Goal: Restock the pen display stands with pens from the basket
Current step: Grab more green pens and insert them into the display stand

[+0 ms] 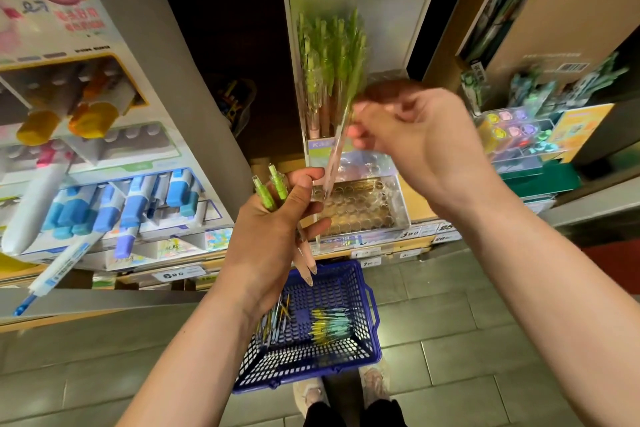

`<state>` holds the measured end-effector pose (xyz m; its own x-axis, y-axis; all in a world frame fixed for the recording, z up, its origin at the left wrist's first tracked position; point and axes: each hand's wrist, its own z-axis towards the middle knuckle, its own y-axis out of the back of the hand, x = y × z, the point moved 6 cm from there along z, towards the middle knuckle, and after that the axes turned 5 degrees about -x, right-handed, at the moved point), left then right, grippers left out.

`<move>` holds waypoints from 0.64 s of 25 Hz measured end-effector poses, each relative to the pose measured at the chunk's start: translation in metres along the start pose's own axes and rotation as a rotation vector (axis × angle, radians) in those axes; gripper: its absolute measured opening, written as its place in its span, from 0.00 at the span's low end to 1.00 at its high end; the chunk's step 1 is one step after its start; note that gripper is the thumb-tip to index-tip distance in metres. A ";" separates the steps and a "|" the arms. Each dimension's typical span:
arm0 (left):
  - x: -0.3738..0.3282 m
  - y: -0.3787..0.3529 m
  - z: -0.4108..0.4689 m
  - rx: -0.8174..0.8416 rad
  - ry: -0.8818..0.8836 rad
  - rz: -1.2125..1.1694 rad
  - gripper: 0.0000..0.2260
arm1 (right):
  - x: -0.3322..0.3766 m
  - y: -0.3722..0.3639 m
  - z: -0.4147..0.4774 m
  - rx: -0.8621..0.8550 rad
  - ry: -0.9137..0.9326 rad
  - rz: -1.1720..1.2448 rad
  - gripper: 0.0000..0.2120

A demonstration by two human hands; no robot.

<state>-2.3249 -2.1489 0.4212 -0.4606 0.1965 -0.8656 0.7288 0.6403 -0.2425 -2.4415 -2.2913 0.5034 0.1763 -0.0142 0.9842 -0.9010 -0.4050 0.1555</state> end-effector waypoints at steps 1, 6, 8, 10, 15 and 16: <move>0.000 -0.001 -0.001 0.009 -0.001 0.009 0.11 | 0.007 0.006 0.005 -0.071 0.080 0.004 0.07; -0.001 -0.006 -0.004 0.058 -0.018 -0.013 0.07 | 0.034 0.014 0.011 -0.250 0.380 -0.019 0.06; 0.000 -0.009 -0.005 0.071 -0.016 -0.069 0.06 | 0.035 0.010 0.014 -0.260 0.412 -0.048 0.05; 0.001 -0.011 -0.005 0.085 -0.015 -0.116 0.05 | 0.034 0.006 0.016 -0.270 0.434 -0.099 0.04; 0.003 -0.008 -0.005 0.059 0.036 -0.063 0.09 | 0.036 -0.004 0.011 -0.263 0.554 -0.352 0.04; 0.003 -0.008 -0.006 0.055 0.053 -0.064 0.11 | 0.034 -0.008 0.009 -0.240 0.547 -0.411 0.04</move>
<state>-2.3349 -2.1494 0.4235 -0.5323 0.1963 -0.8234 0.7230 0.6114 -0.3216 -2.4249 -2.2973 0.5349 0.3522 0.5807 0.7340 -0.8779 -0.0669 0.4742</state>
